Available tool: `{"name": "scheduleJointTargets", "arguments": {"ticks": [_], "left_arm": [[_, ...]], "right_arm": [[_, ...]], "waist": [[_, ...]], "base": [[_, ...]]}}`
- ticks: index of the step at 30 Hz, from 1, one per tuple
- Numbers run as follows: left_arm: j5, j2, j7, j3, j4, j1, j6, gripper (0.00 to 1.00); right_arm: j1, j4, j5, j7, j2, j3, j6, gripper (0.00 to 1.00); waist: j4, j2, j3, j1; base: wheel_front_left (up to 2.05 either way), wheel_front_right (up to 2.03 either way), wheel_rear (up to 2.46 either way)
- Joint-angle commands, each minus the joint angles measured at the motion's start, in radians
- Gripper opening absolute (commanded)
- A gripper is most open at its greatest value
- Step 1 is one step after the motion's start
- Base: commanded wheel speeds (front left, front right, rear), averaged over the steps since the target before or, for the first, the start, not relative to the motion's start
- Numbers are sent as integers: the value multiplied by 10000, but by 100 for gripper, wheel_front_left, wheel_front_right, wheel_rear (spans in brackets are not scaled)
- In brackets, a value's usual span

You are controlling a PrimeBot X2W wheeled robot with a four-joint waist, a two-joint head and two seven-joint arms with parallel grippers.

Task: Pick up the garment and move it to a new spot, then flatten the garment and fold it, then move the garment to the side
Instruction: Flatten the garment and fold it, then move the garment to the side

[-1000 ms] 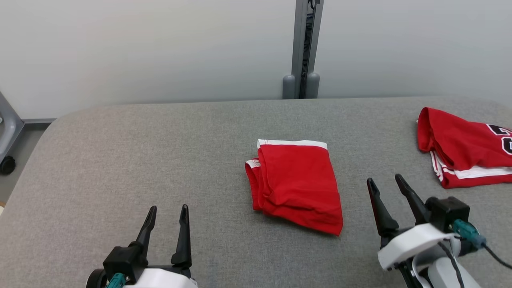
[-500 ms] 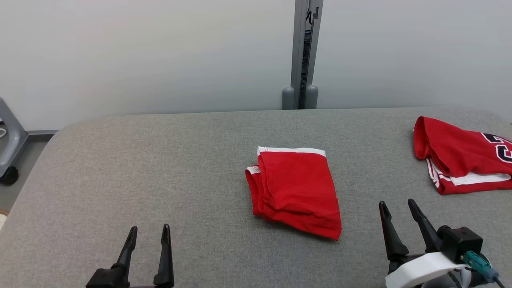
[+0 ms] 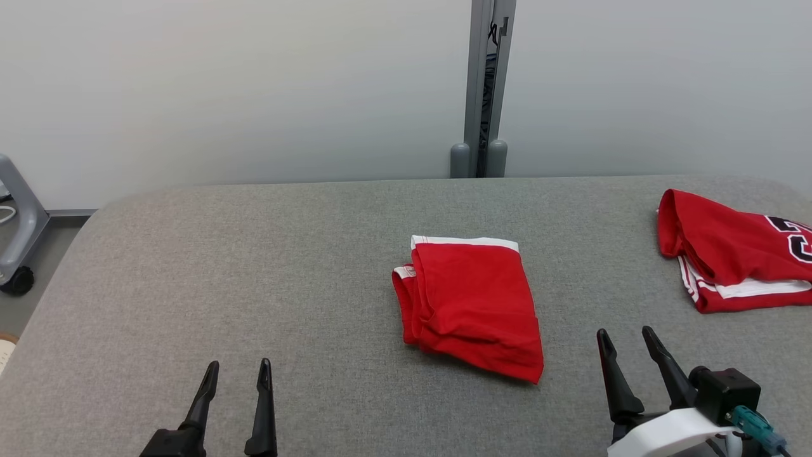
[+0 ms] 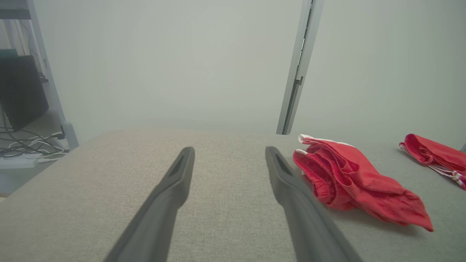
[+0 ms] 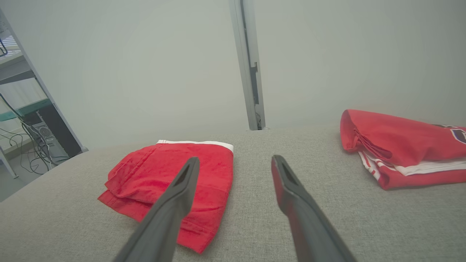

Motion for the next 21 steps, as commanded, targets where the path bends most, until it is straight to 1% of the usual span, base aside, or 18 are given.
{"name": "scheduleJointTargets", "arguments": {"ticks": [1,6,10,12,15,18,21], "left_arm": [[81,36,-32,12,-30,28,-10,100],[102,36,-32,-33,-3,-11,-10,100],[136,37,-30,-85,49,-116,-22,100],[143,35,-30,-138,102,-183,-44,100],[48,38,-32,-242,318,-278,-73,100],[86,35,-30,-348,417,-374,-126,100],[106,40,-32,-448,509,-542,-166,100]], "right_arm": [[23,11,59,-8,12,19,-3,100],[-17,73,179,-6,75,26,-3,100],[-175,498,547,-7,127,257,-1,100],[-468,996,884,-7,114,533,-1,100],[-1058,1909,1790,-5,97,938,-1,100],[-1859,2893,3103,168,123,1153,-1,100],[-2647,3774,3961,415,38,1414,-1,100]], "waist": [[3,0,-7,0],[59,0,9,0],[126,0,78,0],[183,0,153,0],[258,0,264,0],[389,0,376,0],[581,0,533,0]], "base": [[0,0,0],[0,0,0],[0,0,0],[0,0,0],[0,0,0],[0,0,0],[0,0,0]]}}
